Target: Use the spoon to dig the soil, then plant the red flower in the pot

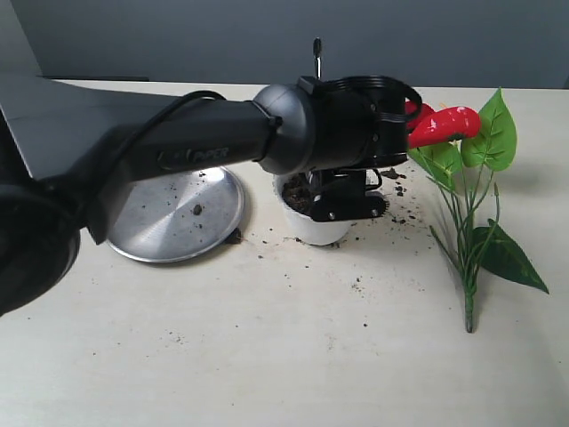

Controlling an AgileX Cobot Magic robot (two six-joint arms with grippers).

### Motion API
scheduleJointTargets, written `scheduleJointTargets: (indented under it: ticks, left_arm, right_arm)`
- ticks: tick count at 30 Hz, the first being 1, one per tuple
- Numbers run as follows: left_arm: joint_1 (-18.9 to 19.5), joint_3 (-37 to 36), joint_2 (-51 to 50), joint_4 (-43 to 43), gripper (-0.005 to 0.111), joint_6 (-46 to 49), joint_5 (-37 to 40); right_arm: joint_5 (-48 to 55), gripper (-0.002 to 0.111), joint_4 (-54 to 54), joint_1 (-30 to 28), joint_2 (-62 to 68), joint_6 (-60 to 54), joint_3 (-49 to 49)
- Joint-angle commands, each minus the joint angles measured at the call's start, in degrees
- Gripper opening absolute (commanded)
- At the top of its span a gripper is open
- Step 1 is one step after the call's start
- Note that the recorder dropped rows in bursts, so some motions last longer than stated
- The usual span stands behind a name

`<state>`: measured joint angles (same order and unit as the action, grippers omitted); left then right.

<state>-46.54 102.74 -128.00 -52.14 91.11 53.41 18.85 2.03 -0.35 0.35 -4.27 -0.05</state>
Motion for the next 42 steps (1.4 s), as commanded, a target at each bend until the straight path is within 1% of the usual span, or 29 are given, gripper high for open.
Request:
scheduleJointTargets:
  ticks: [1,5,14,18,32,37,42]
  left_arm:
    - [-0.4,-0.1,1.7,-1.9,0.0,-0.8,1.0]
    - [-0.1,-0.1,1.7,-2.8,0.0,-1.0,1.0]
    - [3.0,-0.1,1.7,-2.9,0.0,-0.7,-5.1]
    - [3.6,-0.4,1.3,-1.5,0.0,0.1,-5.5]
    - [3.4,-0.8,-1.4,0.3,0.0,0.5,-7.0]
    - [2.4,-0.8,-1.4,3.3,0.0,0.9,-3.1]
    - [1.3,-0.8,-1.4,3.6,0.0,0.9,-0.9]
  right_arm:
    - [-0.2,-0.001,-0.2,-0.2,-0.4,-0.1,0.0]
    - [-0.2,-0.001,-0.2,-0.2,-0.4,-0.1,0.0]
    - [-0.5,-0.001,-0.5,-0.2,-0.4,-0.1,0.0]
    - [-0.5,-0.001,-0.5,-0.2,-0.4,-0.1,0.0]
    - [-0.5,-0.001,-0.5,-0.2,-0.4,-0.1,0.0]
    - [-0.3,-0.001,-0.3,-0.2,-0.4,-0.1,0.0]
    - [-0.3,-0.001,-0.3,-0.2,-0.4,-0.1,0.0]
